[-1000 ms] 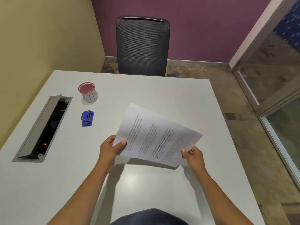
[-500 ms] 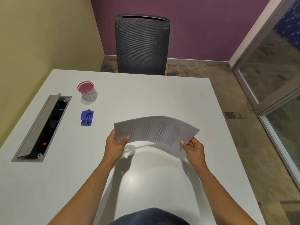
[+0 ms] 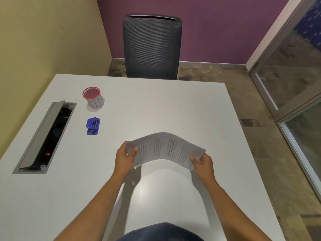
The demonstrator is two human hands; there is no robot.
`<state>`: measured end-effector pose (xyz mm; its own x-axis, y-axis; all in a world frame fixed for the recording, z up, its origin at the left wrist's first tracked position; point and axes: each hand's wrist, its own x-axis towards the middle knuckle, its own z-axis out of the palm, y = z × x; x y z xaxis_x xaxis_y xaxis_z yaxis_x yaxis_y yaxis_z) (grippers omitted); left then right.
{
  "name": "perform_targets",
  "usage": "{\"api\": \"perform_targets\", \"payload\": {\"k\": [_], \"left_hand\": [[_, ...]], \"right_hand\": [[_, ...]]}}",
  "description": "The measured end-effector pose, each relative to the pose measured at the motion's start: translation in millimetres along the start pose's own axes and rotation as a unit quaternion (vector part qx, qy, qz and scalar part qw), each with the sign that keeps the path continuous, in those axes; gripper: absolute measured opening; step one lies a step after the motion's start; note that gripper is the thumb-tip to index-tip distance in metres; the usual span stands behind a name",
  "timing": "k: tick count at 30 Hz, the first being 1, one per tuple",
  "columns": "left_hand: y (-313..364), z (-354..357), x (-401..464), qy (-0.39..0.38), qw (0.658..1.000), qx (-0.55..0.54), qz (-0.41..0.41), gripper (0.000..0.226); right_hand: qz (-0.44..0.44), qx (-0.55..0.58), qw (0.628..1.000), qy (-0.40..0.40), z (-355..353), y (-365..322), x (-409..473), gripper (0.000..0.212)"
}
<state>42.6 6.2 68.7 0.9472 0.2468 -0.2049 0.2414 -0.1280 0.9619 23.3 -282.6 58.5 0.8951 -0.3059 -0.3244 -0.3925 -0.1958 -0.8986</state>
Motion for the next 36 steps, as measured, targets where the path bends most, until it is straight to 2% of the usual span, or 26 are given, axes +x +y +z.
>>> {"api": "perform_targets", "payload": {"k": [6,12,15,24,27,30,32,33,36], "left_hand": [[8,-1,0,0.015,0.999,-0.019,0.03,0.023],[-2,1,-11,-0.006,1.0,-0.01,0.017,0.032],[-3,1,-12,-0.011,1.0,-0.006,0.003,0.035],[6,2,-9,-0.007,1.0,-0.012,0.005,0.02],[18,2,-10,-0.019,0.999,-0.027,0.008,0.022],[30,5,-10,-0.025,0.998,-0.048,0.016,0.021],[38,9,-11,-0.024,0.996,-0.077,0.022,0.021],[42,12,-12,-0.024,0.995,-0.097,0.022,0.02],[54,19,-17,-0.038,0.987,-0.155,0.017,0.015]], "right_hand": [[-0.051,0.007,0.999,0.014,-6,-9,4,0.025],[-0.017,0.045,0.999,-0.004,-3,8,-2,0.035],[-0.009,0.046,0.999,-0.006,-2,12,-2,0.033],[-0.005,0.047,0.999,0.002,-5,10,-1,0.027],[0.004,0.084,0.996,0.009,-9,10,-2,0.034],[0.041,0.121,0.991,0.03,-12,14,-6,0.055],[0.119,0.206,0.971,0.034,-13,17,-12,0.075],[0.154,0.26,0.953,0.026,-12,19,-14,0.078],[0.202,0.37,0.906,-0.026,-9,26,-22,0.064]]}}
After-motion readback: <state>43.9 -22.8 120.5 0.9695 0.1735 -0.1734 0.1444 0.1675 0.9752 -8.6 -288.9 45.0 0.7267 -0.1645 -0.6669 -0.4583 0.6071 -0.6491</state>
